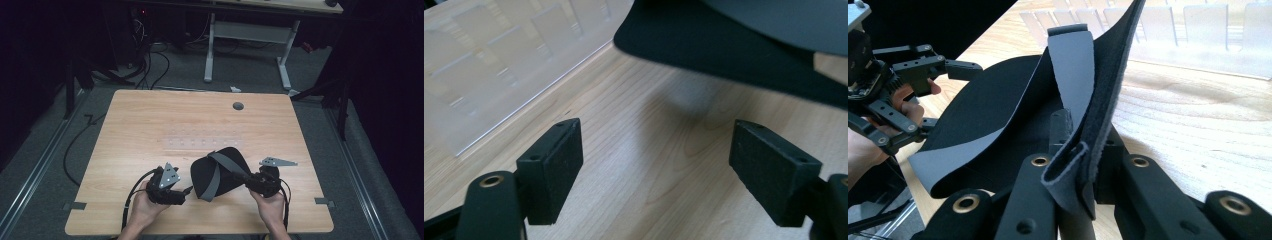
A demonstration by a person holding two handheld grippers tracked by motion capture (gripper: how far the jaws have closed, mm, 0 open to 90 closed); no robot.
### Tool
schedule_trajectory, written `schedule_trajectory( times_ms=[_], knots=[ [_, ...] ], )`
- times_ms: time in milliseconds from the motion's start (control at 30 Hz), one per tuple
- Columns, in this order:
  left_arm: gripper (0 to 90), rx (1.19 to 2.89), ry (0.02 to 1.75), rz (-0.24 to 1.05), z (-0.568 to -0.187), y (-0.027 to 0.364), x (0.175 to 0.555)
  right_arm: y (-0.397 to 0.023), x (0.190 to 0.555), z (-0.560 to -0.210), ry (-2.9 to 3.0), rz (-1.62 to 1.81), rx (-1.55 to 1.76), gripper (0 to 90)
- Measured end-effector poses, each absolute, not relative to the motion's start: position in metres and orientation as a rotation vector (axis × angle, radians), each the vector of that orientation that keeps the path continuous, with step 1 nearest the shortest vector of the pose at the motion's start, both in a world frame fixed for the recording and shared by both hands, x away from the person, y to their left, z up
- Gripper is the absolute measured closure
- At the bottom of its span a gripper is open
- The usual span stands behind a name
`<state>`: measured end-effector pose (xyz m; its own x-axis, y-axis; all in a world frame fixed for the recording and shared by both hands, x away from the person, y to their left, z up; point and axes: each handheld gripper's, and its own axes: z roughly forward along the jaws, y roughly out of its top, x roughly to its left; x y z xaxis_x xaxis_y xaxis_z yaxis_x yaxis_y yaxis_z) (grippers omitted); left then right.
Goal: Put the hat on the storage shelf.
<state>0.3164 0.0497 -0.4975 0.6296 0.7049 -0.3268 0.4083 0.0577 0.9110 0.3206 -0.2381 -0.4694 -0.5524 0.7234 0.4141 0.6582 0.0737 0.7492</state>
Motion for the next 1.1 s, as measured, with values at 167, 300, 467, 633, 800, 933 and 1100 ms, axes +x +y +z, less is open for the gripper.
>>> schedule_trajectory(
  times_ms=[167, 300, 467, 633, 800, 933, 1100],
  knots=[
    [19.0, 1.566, 0.945, 0.288, -0.496, 0.047, 0.314, -0.236, 0.322, -0.468, 2.265, 1.501, 1.443, 82.8],
    [18.5, 1.577, 0.924, 0.304, -0.494, 0.044, 0.312, -0.230, 0.325, -0.468, 2.303, 1.468, 1.445, 82.8],
    [17.8, 1.592, 0.907, 0.324, -0.493, 0.042, 0.312, -0.226, 0.326, -0.466, 2.318, 1.455, 1.451, 82.8],
    [18.6, 1.602, 0.878, 0.334, -0.490, 0.037, 0.311, -0.223, 0.329, -0.462, 2.336, 1.443, 1.444, 82.7],
    [20.8, 1.605, 0.860, 0.346, -0.490, 0.034, 0.310, -0.221, 0.329, -0.460, 2.333, 1.449, 1.445, 82.7],
    [22.8, 1.610, 0.852, 0.365, -0.489, 0.033, 0.310, -0.222, 0.329, -0.459, 2.326, 1.471, 1.452, 82.7],
    [28.5, 1.645, 0.863, 0.402, -0.492, 0.032, 0.313, -0.222, 0.328, -0.456, 2.315, 1.491, 1.430, 82.6]
  ],
)
